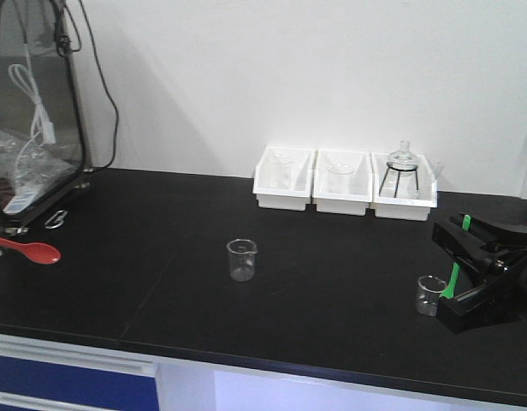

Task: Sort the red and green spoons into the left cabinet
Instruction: 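Drive the base to the white cabinet holding both spoons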

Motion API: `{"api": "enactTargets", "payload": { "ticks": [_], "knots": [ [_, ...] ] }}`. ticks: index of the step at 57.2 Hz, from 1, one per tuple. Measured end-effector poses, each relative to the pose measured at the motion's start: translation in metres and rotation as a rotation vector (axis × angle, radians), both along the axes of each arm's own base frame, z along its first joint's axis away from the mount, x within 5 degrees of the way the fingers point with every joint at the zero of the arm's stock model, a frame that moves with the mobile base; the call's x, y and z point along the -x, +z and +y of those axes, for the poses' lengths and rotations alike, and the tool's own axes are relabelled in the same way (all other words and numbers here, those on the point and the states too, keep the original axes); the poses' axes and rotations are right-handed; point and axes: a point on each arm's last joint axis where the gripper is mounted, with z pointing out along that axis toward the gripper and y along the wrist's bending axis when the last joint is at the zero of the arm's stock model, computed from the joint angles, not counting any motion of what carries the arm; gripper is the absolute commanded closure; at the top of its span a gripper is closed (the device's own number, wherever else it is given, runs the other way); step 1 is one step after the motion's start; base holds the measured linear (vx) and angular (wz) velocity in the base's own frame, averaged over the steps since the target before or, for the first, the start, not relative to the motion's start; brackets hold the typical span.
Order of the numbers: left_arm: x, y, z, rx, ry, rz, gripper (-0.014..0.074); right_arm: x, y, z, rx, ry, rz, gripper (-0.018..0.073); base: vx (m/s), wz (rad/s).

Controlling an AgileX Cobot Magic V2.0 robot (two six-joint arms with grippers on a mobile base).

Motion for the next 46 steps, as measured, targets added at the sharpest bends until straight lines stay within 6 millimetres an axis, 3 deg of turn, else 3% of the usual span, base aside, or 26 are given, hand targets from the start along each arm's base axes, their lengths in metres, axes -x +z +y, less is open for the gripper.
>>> {"api": "enactTargets", "payload": {
  "ticks": [28,46],
  "knots": [
    [0.0000,0.0000,0.0000,0.000,0.000,0.000,0.0596,0.0000,0.0000,0.0000,0.000,0.000,0.000,0.0561,-0.04,0.25],
    [0.0000,0.0000,0.0000,0.000,0.000,0.000,0.0596,0.0000,0.0000,0.0000,0.000,0.000,0.000,0.0561,-0.01,0.49]
  ]
}}
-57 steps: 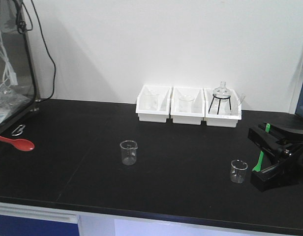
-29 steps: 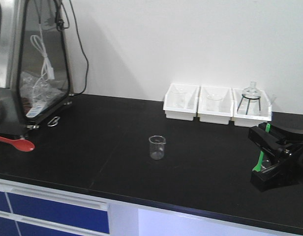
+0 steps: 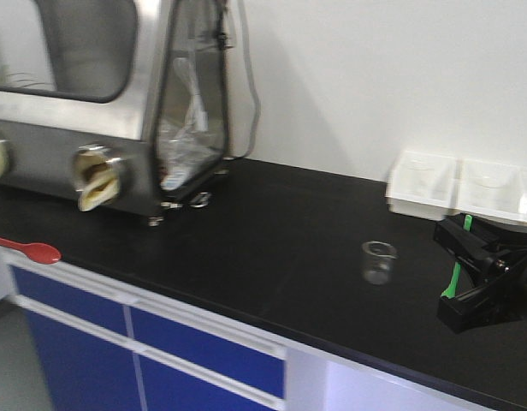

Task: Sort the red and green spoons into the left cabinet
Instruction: 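Drive the base to the white cabinet holding both spoons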

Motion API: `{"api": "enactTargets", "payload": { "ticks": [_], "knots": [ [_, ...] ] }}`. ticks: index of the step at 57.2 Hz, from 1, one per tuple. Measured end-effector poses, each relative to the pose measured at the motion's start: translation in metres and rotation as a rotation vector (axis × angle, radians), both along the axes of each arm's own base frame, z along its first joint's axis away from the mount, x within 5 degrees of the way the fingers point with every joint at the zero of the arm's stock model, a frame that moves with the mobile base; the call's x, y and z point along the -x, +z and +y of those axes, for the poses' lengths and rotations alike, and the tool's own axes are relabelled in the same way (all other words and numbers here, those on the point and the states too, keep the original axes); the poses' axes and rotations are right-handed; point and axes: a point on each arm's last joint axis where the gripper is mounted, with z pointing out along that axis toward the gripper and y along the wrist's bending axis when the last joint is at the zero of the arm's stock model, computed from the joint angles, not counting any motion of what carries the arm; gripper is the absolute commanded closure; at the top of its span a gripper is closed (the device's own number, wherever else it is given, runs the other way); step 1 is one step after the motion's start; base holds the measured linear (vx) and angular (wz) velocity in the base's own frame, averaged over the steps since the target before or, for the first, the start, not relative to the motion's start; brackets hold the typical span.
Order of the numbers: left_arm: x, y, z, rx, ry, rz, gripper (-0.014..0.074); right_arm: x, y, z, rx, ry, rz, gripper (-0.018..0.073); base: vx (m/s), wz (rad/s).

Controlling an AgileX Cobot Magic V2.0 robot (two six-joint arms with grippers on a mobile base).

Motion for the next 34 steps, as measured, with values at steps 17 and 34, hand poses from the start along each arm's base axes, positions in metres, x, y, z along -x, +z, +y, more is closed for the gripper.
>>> {"api": "enactTargets", "payload": {
  "ticks": [17,34],
  "knots": [
    [0.0000,-0.0001,0.0000,0.000,0.000,0.001,0.0596,0.0000,0.0000,0.0000,0.000,0.000,0.000,0.0561,0.05,0.65],
    [0.0000,-0.0001,0.0000,0.000,0.000,0.001,0.0596,0.0000,0.0000,0.0000,0.000,0.000,0.000,0.0561,0.13,0.64]
  ]
}}
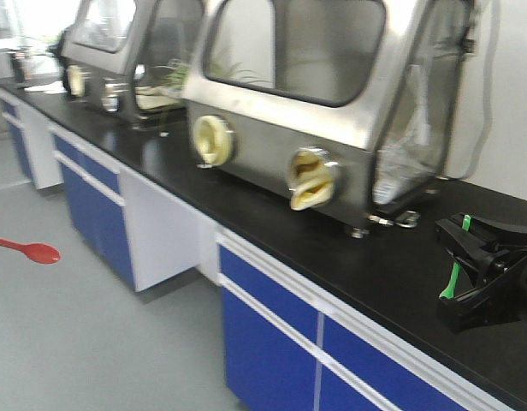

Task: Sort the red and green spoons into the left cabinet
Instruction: 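Drive the base to the white cabinet holding both spoons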

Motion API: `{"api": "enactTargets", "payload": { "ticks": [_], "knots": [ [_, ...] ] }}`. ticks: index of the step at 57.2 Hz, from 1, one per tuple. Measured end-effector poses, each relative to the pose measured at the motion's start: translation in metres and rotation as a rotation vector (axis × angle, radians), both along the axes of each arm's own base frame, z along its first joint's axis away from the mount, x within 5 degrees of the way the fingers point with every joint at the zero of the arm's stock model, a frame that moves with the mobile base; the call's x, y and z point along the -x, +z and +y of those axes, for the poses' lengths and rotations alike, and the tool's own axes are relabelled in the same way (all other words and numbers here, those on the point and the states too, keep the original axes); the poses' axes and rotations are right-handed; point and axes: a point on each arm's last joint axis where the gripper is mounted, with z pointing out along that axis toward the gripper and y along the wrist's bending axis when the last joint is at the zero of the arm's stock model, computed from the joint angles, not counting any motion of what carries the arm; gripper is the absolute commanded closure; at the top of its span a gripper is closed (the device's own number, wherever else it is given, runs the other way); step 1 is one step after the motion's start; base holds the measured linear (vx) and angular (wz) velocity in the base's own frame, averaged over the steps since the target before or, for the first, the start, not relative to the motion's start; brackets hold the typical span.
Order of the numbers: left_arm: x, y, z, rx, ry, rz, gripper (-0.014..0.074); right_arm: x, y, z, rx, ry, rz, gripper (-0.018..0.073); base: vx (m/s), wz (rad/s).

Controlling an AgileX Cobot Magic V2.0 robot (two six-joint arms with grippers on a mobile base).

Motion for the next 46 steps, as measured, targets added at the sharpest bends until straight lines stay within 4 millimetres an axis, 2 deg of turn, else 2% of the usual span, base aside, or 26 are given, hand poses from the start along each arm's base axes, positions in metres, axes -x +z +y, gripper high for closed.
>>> {"api": "enactTargets", "payload": {
  "ticks": [46],
  "knots": [
    [0.0000,-0.0001,0.0000,0.000,0.000,0.001,0.0596,0.0000,-0.0001,-0.0001,0.000,-0.001,0.001,0.0561,0.20,0.63]
  ]
}}
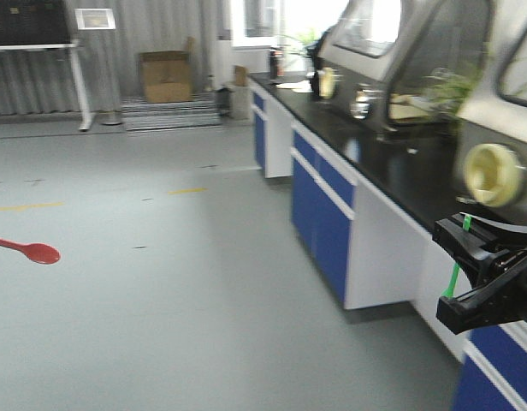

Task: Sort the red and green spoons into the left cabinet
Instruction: 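Drive the base to the white cabinet holding both spoons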

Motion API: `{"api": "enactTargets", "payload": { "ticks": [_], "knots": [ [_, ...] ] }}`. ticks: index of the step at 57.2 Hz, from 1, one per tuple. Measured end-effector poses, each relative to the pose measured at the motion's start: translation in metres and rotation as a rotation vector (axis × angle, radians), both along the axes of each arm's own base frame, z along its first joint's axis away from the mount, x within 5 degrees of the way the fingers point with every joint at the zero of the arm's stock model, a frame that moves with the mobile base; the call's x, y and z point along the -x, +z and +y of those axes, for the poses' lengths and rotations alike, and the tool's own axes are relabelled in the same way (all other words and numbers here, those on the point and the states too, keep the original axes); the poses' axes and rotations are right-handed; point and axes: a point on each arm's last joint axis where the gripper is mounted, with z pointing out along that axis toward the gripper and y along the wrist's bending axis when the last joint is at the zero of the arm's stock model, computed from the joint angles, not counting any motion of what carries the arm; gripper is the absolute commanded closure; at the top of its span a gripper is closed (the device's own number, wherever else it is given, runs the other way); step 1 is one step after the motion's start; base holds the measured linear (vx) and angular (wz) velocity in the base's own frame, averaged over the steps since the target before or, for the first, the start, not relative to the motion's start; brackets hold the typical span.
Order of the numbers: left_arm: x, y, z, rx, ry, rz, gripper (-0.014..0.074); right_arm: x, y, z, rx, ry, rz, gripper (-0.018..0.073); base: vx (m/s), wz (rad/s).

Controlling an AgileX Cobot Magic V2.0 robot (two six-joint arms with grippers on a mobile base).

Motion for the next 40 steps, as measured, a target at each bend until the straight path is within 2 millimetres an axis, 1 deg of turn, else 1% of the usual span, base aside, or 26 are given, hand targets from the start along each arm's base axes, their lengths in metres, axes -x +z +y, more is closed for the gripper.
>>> {"api": "enactTargets", "payload": {
  "ticks": [11,21,40],
  "knots": [
    [0.0000,0.0000,0.0000,0.000,0.000,0.000,0.0596,0.0000,0.0000,0.0000,0.000,0.000,0.000,0.0561,0.26,0.55],
    [0.0000,0.0000,0.0000,0.000,0.000,0.000,0.0596,0.0000,0.0000,0.0000,0.001,0.000,0.000,0.0561,0.30,0.41],
    [0.0000,0.0000,0.0000,0.000,0.000,0.000,0.0596,0.0000,0.0000,0.0000,0.001,0.000,0.000,0.0561,0.37,0.20]
  ]
}}
